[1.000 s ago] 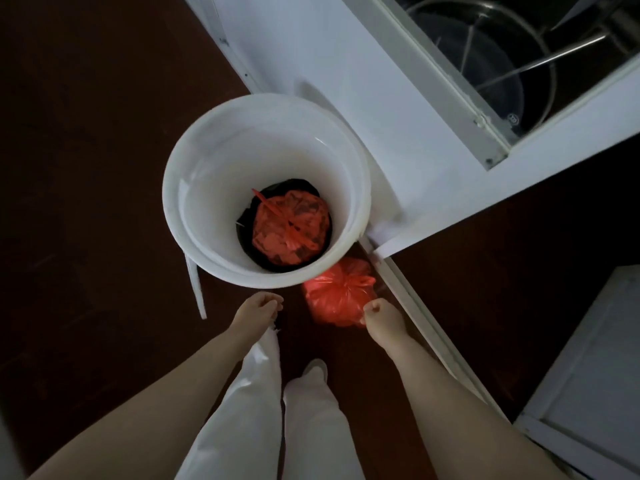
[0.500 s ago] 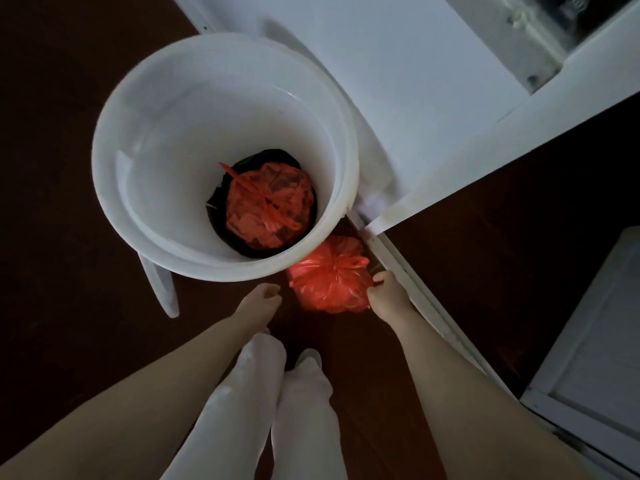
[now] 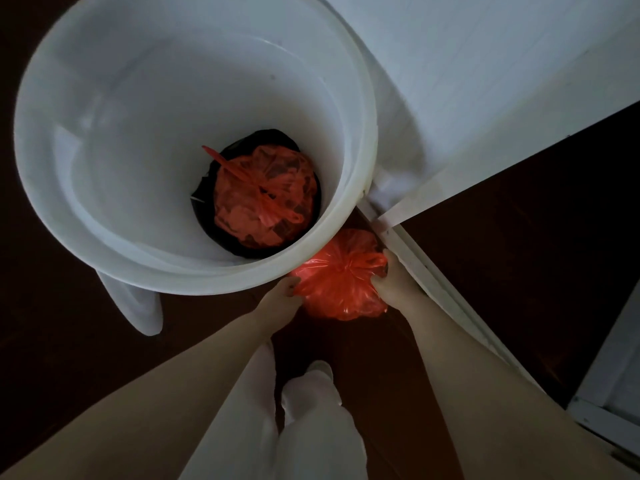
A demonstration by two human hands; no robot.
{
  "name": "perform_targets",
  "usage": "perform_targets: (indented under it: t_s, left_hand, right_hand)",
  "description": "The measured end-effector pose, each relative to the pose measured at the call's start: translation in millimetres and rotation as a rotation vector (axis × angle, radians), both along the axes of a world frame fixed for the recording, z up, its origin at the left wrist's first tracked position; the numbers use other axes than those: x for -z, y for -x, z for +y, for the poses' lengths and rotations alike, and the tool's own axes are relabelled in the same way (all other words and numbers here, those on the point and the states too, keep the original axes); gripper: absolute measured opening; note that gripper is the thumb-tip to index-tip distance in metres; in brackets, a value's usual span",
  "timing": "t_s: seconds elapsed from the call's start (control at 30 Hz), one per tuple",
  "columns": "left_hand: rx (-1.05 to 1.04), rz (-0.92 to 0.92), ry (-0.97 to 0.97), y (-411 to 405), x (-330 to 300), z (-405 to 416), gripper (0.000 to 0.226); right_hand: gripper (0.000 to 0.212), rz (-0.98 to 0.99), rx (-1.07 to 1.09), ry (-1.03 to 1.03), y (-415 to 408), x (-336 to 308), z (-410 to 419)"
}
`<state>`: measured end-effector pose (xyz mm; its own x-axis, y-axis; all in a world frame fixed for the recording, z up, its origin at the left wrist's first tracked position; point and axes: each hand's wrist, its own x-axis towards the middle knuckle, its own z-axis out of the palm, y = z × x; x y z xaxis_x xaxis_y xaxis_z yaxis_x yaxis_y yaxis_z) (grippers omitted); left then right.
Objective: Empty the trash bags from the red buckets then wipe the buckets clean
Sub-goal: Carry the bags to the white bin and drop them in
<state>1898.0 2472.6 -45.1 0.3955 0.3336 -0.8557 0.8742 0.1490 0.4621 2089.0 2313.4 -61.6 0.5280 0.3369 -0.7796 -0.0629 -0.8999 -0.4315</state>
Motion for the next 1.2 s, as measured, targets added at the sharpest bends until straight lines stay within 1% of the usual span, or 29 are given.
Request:
perform_targets:
  t_s: [0.03,0.13,0.3,0.4,0.53,0.7,0.83,1.0,1.2]
  left_hand:
    - [-0.002,0.002,0.010,0.8,3.6,0.7,0.052]
    - [0.004,0.001,-0.010,0.4,8.0,1.0,0.044]
    - [0.010,-0.023,-0.009,0.9,4.2,-1.5,0.041]
    - [0.044,-0.033,-0.003,2.3,0.9,-2.0,0.042]
    - [0.081,-0.021,0.003,9.3,-8.7,-5.5,0.040]
    - [0.067,-0.006,0.043,20.5,-40.6,-18.2,0.027]
    - [0.031,-0.001,0.019,34.5,-78.7,-27.2,0.022]
    - [0.045,0.001,-0.042,52.7,-138.2,-35.8,0.028]
    - [-0.003,-0.008,-0.090,62.7,-212.1,-42.5,0.032]
  right_hand:
    - [0.062,-0.011,-0.012,-0.006,2.3,-4.1,3.0]
    - [0.037,-0.097,0.009,-0.022,7.4,-6.4,6.5]
    - [0.015,-0.194,0.007,-0.017,16.3,-3.2,7.8]
    - [0.013,-0.234,0.044,-0.010,19.7,-6.5,10.7]
    - [0.010,-0.249,0.075,-0.035,24.6,-28.7,10.8]
    - [0.006,-0.252,0.109,-0.048,33.4,-71.0,-2.8]
    - [0.004,-0.268,0.120,-0.055,40.5,-117.1,-14.8]
    - [0.006,-0.313,0.122,-0.052,42.6,-185.8,-29.0]
    - [0.006,-0.378,0.096,-0.063,42.3,-275.4,-36.8]
